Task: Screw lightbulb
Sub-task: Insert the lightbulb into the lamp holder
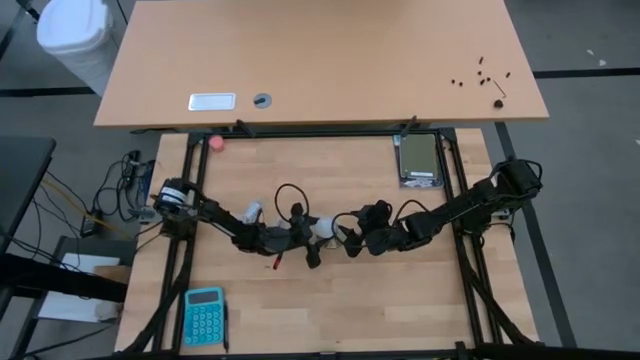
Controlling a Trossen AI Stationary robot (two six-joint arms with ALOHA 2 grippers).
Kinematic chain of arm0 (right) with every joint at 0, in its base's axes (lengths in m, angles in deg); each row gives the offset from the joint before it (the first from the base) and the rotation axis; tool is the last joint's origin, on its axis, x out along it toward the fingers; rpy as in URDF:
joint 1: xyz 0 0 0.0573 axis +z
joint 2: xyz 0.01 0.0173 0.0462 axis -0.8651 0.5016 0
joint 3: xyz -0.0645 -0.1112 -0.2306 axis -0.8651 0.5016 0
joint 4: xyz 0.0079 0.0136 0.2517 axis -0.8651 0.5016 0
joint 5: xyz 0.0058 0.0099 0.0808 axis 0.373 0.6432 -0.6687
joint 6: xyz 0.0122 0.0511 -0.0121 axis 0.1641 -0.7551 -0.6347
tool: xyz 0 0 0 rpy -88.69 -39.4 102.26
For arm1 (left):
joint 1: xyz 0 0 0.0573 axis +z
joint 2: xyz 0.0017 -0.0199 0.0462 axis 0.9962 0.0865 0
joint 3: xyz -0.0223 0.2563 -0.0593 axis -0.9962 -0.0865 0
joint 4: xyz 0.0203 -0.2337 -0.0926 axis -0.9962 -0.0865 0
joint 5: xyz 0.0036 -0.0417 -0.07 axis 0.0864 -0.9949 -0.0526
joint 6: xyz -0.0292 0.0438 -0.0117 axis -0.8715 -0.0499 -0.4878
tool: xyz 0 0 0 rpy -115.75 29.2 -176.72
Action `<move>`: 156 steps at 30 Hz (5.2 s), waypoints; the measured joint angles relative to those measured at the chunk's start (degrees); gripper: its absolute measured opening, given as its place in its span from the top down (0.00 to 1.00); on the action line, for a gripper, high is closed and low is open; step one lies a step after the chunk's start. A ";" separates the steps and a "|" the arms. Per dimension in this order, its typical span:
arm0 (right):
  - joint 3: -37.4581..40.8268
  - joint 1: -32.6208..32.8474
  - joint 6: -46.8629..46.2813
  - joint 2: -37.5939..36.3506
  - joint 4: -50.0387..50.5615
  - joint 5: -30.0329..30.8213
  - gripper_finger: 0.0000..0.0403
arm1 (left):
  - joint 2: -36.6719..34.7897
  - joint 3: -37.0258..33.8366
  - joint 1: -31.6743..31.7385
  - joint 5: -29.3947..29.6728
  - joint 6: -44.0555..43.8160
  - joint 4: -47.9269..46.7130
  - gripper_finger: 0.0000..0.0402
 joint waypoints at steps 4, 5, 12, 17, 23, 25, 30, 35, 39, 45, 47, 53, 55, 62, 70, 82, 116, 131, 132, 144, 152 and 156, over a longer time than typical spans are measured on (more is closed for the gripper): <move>0.00 0.00 -0.01 0.00 -0.02 0.03 0.23 | -0.64 0.12 0.75 -4.73 -0.37 -1.38 0.37; 0.00 0.00 0.00 0.00 -0.08 0.03 0.23 | -0.64 0.21 1.01 -4.97 -0.39 -1.86 0.37; 0.00 0.00 -0.02 0.00 -0.43 0.05 0.23 | -0.64 2.71 2.96 -7.59 -0.37 -4.72 0.37; 0.00 0.00 -0.49 -1.17 1.90 0.01 0.23 | -0.64 5.33 3.63 -9.68 -1.55 -10.77 0.37; 0.00 0.47 -0.63 -3.58 3.82 -0.04 0.23 | -0.64 5.68 3.78 -9.43 -2.26 -13.53 0.37; 0.00 0.76 -0.58 -4.05 4.12 -0.03 0.23 | -0.64 5.68 3.80 -9.73 -3.31 -13.19 0.37; 0.00 1.08 -0.14 -4.39 4.45 -0.01 0.23 | -0.79 5.68 3.70 -9.14 -3.05 -13.44 0.36; 0.02 1.34 -0.02 -4.39 4.43 0.03 0.23 | -3.12 5.70 3.70 -9.14 -1.82 -15.19 0.34; 0.02 1.40 -0.02 -4.39 4.44 0.03 0.23 | -3.85 5.73 3.70 -9.67 -1.98 -17.27 0.34; 0.02 1.40 -0.02 -4.39 4.44 0.04 0.23 | -3.85 5.70 4.00 -10.88 -2.52 -19.83 0.34; 0.02 1.40 -0.02 -4.39 4.37 0.05 0.23 | -3.88 5.70 4.68 -11.51 -3.11 -20.36 0.34; 0.02 1.40 0.02 -4.39 4.38 0.05 0.23 | -3.89 5.70 5.75 -12.98 -3.33 -20.44 0.34; 0.02 1.40 0.49 -4.39 4.38 0.06 0.23 | -3.89 5.70 5.75 -13.51 -3.32 -20.00 0.34; 0.04 1.40 0.59 -4.37 5.94 -0.05 0.23 | -3.91 5.70 5.20 -14.16 -2.49 -21.29 0.34; 0.04 1.46 0.46 -4.37 6.16 -0.47 0.23 | -3.91 5.70 5.18 -13.62 -2.71 -20.71 0.34; 0.04 1.97 0.46 -4.37 6.02 -0.51 0.23 | -3.91 6.43 5.18 -13.39 -0.97 -20.92 0.34; 0.07 3.31 1.60 -8.44 7.82 -0.54 0.23 | -3.91 14.47 7.25 -13.13 0.87 -37.42 0.34; 0.07 4.83 1.18 -8.44 8.40 0.38 0.23 | -8.48 7.82 5.16 -9.66 -0.37 -32.11 0.34; 0.07 4.83 1.31 -8.44 8.11 0.40 0.23 | -8.46 6.86 5.16 -9.69 -0.45 -30.49 0.34; 0.07 4.83 1.49 -8.44 7.70 0.58 0.23 | -8.46 4.37 4.05 -10.63 -1.84 -26.49 0.34; 0.07 4.94 1.94 -8.44 8.13 0.40 0.23 | -8.46 4.39 3.92 -10.60 -1.93 -27.19 0.34; 0.07 4.94 2.32 -8.44 8.15 0.45 0.23 | -8.46 4.39 3.92 -8.74 -1.99 -27.63 0.34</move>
